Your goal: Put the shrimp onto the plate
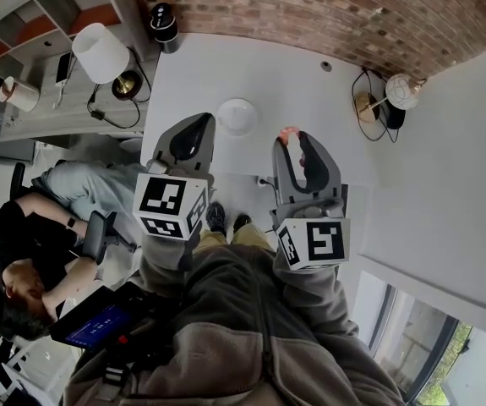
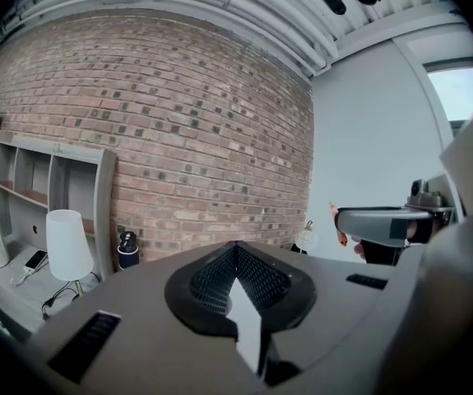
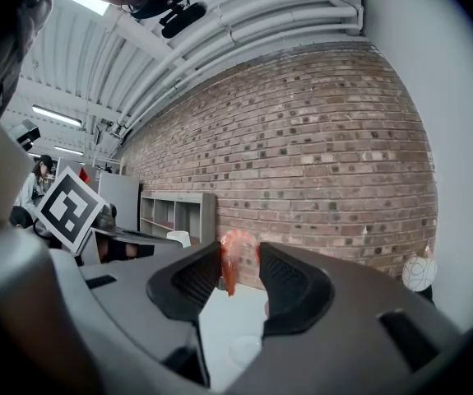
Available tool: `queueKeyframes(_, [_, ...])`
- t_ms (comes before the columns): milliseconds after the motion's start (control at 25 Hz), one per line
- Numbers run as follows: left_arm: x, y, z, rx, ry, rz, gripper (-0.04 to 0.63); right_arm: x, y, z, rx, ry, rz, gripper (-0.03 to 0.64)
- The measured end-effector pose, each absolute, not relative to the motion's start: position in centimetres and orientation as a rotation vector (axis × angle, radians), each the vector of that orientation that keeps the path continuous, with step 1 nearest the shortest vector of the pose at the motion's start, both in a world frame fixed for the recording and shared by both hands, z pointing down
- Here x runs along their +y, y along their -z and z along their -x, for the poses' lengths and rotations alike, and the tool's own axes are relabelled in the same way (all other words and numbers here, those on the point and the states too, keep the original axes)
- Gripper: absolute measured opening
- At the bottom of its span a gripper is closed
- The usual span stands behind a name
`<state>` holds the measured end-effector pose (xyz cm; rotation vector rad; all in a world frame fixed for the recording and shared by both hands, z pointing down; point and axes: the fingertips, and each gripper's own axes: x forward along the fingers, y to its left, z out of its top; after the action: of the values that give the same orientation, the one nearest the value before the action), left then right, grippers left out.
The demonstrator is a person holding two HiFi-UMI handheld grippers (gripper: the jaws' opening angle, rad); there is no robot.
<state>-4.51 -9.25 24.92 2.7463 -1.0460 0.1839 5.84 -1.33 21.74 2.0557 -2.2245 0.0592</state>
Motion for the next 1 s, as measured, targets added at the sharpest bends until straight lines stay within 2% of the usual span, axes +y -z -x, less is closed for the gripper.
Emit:
queueKeyframes(480, [-11.1, -26.5, 4.6, -1.133, -0.253, -2.687, 0.005, -4.0, -23.9, -6.8, -2.270, -0.144, -1.993, 0.146])
queueKeyframes(1000, [-11.4, -33.9, 4.1, -1.163, -0.401, -2.539, 0.005, -5.6, -30.8, -8.2, -2.238, -0.323, -1.888, 0.147])
